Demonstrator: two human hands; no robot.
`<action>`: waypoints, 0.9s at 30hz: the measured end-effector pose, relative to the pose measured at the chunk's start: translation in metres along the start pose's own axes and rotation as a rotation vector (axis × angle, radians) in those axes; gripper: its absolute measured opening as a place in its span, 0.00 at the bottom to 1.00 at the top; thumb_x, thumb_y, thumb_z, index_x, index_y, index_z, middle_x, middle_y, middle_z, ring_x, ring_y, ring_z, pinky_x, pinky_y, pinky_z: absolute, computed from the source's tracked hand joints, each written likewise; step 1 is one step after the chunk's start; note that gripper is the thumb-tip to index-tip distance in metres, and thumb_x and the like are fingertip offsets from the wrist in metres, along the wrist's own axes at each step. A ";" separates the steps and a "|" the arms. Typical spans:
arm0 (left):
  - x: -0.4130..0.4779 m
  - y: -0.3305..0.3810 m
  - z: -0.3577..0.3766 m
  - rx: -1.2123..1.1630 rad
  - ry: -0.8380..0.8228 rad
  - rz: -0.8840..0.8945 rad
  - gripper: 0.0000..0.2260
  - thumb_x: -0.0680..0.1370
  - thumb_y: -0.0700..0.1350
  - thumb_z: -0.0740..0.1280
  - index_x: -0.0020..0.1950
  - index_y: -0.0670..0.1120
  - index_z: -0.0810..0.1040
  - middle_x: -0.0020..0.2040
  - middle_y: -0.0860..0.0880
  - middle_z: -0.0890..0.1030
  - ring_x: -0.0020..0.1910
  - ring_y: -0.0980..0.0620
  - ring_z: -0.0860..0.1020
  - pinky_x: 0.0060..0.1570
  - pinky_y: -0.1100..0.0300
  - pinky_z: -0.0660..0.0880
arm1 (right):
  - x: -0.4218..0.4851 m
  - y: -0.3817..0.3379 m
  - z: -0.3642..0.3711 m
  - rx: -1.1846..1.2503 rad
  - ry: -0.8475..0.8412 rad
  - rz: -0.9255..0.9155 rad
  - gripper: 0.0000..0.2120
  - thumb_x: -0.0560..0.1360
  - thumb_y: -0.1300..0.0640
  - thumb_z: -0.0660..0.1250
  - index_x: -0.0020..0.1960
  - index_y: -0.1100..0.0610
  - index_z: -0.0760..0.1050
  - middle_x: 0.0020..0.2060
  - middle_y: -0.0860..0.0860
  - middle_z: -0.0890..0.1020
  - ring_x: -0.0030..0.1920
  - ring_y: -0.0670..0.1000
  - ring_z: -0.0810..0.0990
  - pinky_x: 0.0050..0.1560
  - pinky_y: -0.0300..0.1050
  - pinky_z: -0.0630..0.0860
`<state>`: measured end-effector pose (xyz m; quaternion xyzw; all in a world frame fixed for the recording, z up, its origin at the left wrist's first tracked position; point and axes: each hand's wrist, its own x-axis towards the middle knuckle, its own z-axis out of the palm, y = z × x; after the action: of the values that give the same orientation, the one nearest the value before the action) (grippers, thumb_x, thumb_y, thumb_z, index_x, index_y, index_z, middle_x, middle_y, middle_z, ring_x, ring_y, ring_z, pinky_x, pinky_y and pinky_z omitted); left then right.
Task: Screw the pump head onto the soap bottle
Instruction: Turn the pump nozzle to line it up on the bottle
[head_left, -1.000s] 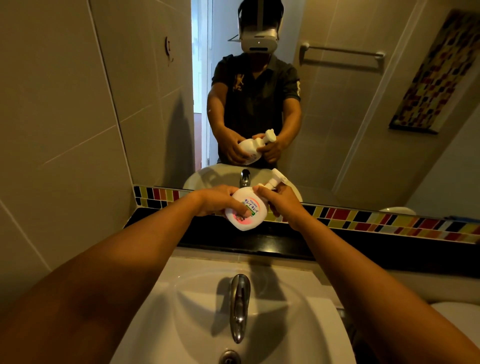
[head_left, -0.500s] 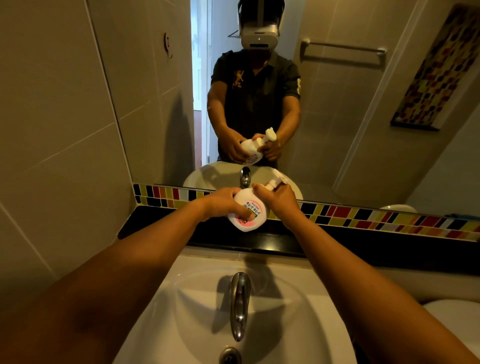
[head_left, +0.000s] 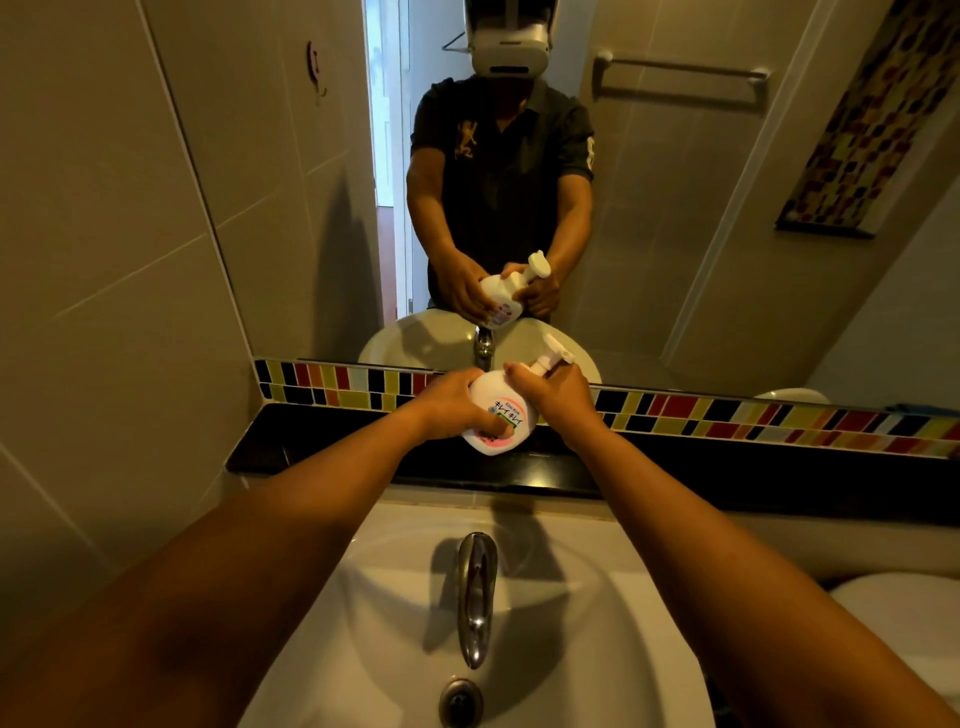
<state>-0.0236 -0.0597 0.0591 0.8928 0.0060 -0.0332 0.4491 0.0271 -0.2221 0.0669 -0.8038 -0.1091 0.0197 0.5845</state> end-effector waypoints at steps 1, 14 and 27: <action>0.001 0.000 -0.001 -0.005 -0.011 -0.005 0.26 0.64 0.50 0.79 0.58 0.50 0.75 0.52 0.49 0.83 0.48 0.52 0.82 0.44 0.59 0.80 | 0.000 0.001 0.000 0.012 -0.001 -0.007 0.12 0.71 0.52 0.74 0.46 0.59 0.78 0.44 0.62 0.85 0.45 0.60 0.85 0.51 0.62 0.81; 0.010 -0.022 0.006 -0.275 0.034 -0.132 0.28 0.67 0.43 0.78 0.65 0.45 0.74 0.59 0.45 0.80 0.57 0.46 0.79 0.56 0.50 0.78 | 0.002 0.042 -0.003 0.052 -0.285 0.093 0.18 0.71 0.44 0.73 0.59 0.48 0.77 0.51 0.53 0.83 0.46 0.51 0.82 0.38 0.41 0.75; 0.035 -0.057 0.017 -0.296 -0.074 -0.155 0.27 0.70 0.38 0.74 0.67 0.48 0.73 0.62 0.46 0.80 0.62 0.45 0.77 0.63 0.46 0.75 | 0.014 0.090 0.006 0.066 -0.364 0.101 0.25 0.75 0.60 0.72 0.70 0.50 0.70 0.59 0.53 0.80 0.56 0.55 0.81 0.41 0.39 0.80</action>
<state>0.0082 -0.0405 0.0013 0.8119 0.0631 -0.0992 0.5718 0.0536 -0.2399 -0.0182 -0.7718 -0.1717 0.1977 0.5794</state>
